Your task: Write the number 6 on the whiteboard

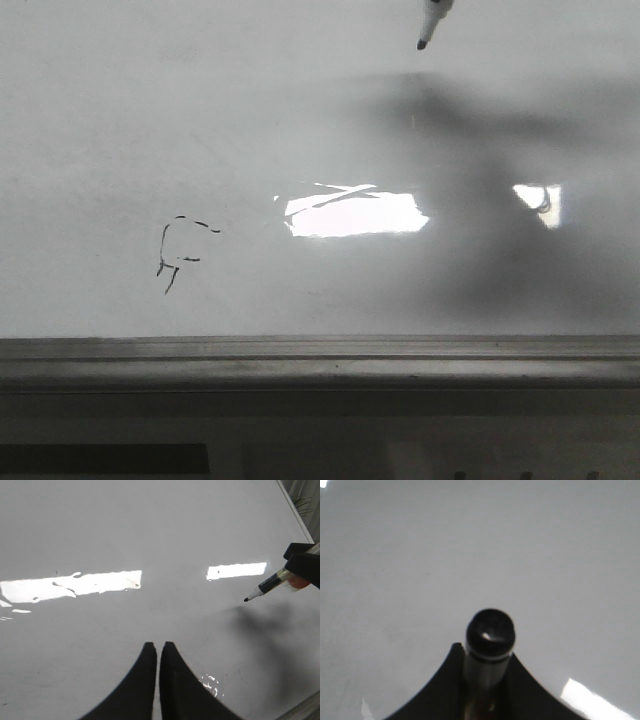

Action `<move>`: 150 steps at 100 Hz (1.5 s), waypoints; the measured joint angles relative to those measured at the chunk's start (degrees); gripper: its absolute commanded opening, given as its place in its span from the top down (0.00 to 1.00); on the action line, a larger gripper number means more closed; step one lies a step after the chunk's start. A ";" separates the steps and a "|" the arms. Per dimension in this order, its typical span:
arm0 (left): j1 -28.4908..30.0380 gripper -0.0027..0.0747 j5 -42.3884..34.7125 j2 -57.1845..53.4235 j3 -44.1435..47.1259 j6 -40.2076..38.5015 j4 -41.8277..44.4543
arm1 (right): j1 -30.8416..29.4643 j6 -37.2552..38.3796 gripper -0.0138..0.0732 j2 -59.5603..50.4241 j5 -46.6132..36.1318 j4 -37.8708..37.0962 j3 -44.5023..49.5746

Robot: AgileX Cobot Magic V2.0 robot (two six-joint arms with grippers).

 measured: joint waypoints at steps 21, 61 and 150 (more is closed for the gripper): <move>0.00 0.99 0.00 0.00 0.00 0.00 0.00 | -0.92 0.00 0.91 1.48 -0.51 0.34 0.00; 0.00 0.99 0.00 0.00 0.00 0.00 0.00 | 1.73 4.50 0.91 4.56 -2.15 0.24 0.00; 0.00 0.99 0.00 0.00 0.00 0.00 0.00 | 5.49 5.38 0.91 -3.06 17.84 0.73 -0.21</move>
